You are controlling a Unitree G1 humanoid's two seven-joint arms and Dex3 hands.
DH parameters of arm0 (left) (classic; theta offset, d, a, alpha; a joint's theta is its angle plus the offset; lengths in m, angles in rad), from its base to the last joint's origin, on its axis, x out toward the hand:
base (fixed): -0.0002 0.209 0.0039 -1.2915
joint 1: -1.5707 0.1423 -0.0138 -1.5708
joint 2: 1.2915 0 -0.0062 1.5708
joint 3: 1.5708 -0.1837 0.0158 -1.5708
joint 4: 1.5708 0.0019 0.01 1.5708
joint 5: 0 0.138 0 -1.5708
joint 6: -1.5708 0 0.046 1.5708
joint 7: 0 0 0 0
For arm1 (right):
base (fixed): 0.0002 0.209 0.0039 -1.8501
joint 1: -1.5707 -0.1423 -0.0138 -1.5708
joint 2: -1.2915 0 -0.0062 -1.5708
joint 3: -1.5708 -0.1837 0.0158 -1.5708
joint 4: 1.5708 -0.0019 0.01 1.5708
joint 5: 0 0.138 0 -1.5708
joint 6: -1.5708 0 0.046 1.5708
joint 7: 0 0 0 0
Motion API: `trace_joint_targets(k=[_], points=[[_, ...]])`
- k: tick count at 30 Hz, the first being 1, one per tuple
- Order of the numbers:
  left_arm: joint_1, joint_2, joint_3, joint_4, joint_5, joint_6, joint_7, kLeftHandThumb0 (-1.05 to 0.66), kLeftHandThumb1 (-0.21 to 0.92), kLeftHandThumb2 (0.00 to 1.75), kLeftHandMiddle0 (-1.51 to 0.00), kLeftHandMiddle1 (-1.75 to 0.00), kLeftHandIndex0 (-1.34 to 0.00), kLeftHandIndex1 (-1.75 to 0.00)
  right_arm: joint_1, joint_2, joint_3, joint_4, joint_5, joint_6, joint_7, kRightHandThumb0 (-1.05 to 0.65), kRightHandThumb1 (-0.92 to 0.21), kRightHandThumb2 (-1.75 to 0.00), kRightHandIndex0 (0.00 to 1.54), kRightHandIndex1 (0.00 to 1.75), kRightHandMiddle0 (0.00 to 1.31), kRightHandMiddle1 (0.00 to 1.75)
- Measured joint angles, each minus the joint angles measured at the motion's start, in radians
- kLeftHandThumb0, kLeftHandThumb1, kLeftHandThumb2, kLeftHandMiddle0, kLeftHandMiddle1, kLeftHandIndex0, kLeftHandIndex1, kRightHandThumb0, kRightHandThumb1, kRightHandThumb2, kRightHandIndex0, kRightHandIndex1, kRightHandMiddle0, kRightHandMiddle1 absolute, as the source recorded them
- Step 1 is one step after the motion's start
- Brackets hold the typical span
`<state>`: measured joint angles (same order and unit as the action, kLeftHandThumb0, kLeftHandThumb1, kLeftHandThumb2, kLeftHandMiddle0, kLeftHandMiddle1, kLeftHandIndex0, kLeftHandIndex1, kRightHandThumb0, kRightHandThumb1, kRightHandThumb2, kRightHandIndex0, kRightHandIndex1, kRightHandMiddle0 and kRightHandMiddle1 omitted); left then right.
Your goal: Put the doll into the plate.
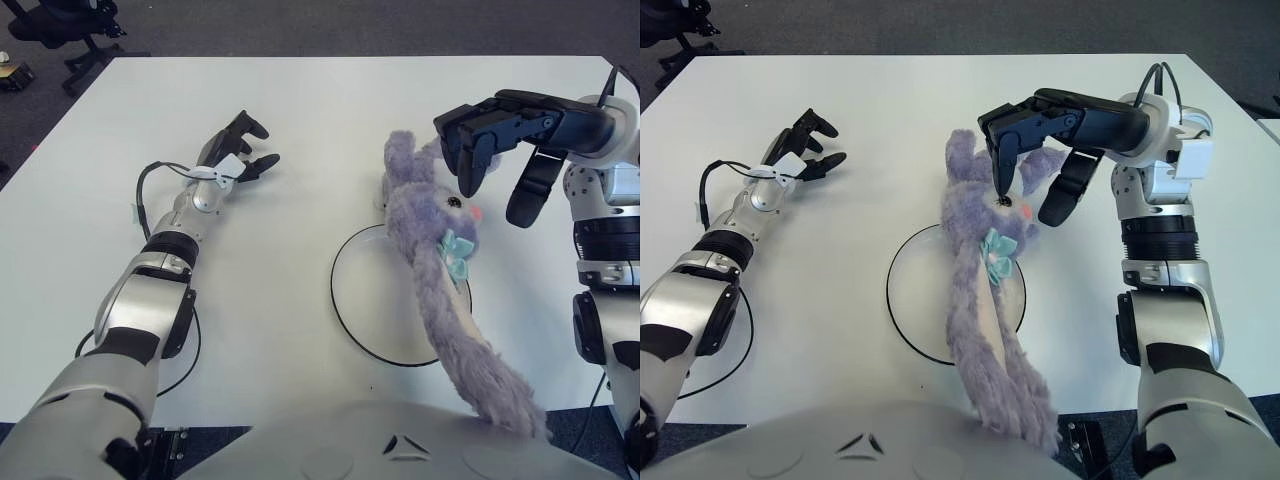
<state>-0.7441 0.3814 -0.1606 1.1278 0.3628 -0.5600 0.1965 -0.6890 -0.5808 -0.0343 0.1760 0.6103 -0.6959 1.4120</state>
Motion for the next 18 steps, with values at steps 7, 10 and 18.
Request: trace_joint_targets(k=[7,10,18], points=[[0.000,0.000,0.000,0.000,0.000,0.000,0.001,-0.01,0.92,0.39,-0.37,-1.60,-0.24,-1.47,0.005,0.000,-0.007,-0.015,-0.006,-0.003,0.000,-0.01,-0.66,-0.69,0.60,1.44,0.42,1.43],[0.000,0.000,0.000,0.000,0.000,0.000,0.001,-0.01,0.92,0.39,-0.37,-1.60,-0.24,-1.47,0.005,0.000,-0.009,-0.018,-0.008,-0.003,0.000,-0.01,-0.71,-0.60,0.60,1.41,0.40,1.43],[-0.001,-0.001,-0.002,-0.001,0.001,0.001,0.001,-0.01,0.92,0.39,-0.38,-1.60,-0.24,-1.47,0.023,-0.027,-0.013,-0.043,-0.124,-0.006,-0.055,-0.01,-0.91,-0.29,0.59,1.30,0.27,1.48]])
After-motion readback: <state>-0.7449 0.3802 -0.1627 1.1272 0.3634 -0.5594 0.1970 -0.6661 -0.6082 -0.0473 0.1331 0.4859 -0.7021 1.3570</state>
